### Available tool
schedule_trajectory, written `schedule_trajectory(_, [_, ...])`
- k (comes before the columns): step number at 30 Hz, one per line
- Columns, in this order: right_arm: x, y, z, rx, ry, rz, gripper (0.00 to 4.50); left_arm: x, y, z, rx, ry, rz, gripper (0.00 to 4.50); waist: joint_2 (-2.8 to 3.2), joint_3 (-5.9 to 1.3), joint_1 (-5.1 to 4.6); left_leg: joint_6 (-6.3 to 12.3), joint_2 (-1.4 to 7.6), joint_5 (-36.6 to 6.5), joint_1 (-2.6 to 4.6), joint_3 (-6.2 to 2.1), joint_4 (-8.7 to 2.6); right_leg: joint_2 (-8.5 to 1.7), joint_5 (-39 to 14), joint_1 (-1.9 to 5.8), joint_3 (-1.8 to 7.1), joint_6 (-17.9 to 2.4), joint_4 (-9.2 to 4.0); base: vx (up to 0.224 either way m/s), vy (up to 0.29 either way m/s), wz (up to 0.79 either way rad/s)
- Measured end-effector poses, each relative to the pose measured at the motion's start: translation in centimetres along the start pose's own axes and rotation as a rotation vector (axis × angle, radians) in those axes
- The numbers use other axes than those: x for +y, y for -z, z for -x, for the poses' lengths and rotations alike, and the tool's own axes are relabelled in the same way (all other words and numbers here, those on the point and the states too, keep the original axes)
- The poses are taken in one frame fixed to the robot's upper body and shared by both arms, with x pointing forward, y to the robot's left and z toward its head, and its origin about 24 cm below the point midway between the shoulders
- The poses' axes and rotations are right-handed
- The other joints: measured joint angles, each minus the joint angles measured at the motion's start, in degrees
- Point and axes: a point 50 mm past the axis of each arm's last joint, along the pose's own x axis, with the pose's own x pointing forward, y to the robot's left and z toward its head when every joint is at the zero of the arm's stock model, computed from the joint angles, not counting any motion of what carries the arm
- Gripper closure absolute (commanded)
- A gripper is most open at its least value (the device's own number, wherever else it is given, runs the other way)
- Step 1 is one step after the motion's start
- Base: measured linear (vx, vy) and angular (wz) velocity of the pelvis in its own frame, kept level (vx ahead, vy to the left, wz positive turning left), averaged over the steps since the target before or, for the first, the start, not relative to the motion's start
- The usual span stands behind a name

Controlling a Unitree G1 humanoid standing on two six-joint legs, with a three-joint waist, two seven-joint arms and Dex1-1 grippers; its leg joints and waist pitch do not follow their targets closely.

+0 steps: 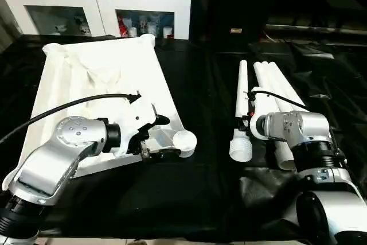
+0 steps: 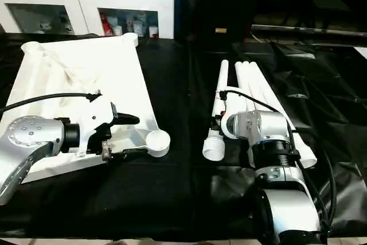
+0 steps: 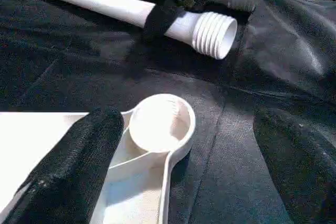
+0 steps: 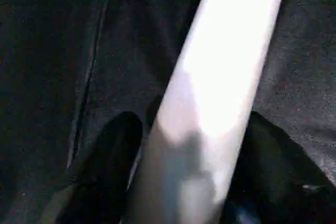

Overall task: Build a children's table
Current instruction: Pick table leg

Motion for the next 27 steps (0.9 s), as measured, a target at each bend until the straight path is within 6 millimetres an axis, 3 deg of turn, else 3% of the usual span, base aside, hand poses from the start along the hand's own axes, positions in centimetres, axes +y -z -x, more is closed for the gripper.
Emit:
schedule_trajectory(10, [-0.5, 0.0, 0.0, 0.041, 0.004, -0.028, 2.54, -0.3, -0.4, -0.4, -0.018, 0.003, -0.009, 0.00, -0.53, -0.09, 0.05, 0.00, 0.01, 0.0, 0.03, 0.01, 0.00, 0.00, 0.0, 0.02, 0.00, 0.0, 0.00, 0.000, 0.000, 0.00])
schedule_trajectory(20, [-1.0, 0.1, 0.0, 0.023, -0.023, -0.094, 2.65, -0.3, -0.8, -1.5, -0.082, -0.038, 0.010, 0.00, -0.73, -0.21, 0.12, -0.03, 0.02, 0.0, 0.06, 0.03, 0.00, 0.00, 0.0, 0.07, 0.00, 0.0, 0.00, 0.000, 0.000, 0.00])
schedule_trajectory(23, [-0.9, 0.3, 0.1, -0.060, -0.093, -0.113, 2.65, 0.8, -1.4, -1.9, -0.143, -0.132, 0.047, 0.00, -0.58, -0.11, 0.16, -0.03, 0.06, 0.0, 0.00, 0.03, 0.00, 0.00, 0.0, 0.04, -0.04, 0.0, 0.00, 0.000, 0.000, 0.00])
schedule_trajectory(27, [0.8, -0.9, 1.8, -0.283, -0.314, -0.064, 2.65, 3.0, -3.3, -1.8, -0.268, -0.306, 0.089, 0.00, -0.37, 0.02, 0.06, 0.08, 0.09, 0.1, -0.14, 0.06, -0.01, 0.00, 0.0, -0.06, -0.04, 0.0, -0.01, 0.000, 0.000, 0.00])
